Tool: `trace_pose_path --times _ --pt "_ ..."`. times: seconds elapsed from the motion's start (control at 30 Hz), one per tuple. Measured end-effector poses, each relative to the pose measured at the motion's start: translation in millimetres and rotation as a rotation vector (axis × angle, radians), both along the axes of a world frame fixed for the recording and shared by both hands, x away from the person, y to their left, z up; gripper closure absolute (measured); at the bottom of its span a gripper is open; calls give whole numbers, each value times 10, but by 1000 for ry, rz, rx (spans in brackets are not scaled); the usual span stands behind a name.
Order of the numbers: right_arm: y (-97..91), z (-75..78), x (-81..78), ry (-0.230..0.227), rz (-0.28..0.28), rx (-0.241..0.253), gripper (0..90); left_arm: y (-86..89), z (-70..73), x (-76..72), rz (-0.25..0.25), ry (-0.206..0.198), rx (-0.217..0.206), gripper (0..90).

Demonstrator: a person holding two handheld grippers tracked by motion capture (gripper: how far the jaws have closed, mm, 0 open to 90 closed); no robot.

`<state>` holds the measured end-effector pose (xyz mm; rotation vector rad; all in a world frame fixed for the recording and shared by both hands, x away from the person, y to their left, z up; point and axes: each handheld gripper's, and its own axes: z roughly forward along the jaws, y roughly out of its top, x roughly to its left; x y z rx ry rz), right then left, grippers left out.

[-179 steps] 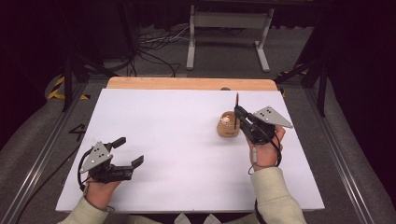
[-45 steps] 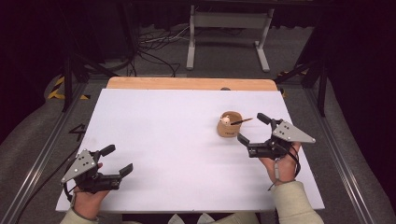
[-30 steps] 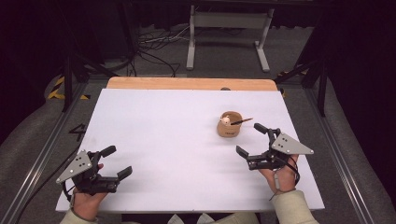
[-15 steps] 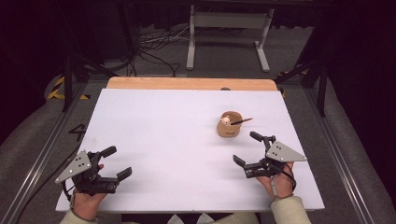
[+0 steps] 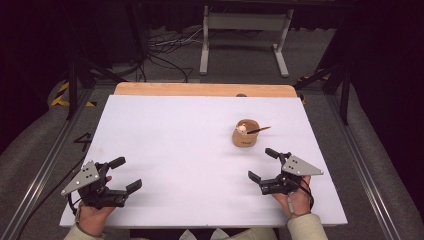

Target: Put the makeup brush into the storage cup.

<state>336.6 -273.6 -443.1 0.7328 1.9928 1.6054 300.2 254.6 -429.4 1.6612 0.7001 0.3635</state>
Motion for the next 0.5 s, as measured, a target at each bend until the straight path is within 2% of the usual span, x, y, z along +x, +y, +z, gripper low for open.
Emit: trace_pose_path --times 0.17,0.5 --pt "0 -20 7 25 -9 0 1 -2 -19 22 7 15 -1 28" --pt "8 -20 6 23 -10 -6 1 -8 -21 26 6 12 2 29"
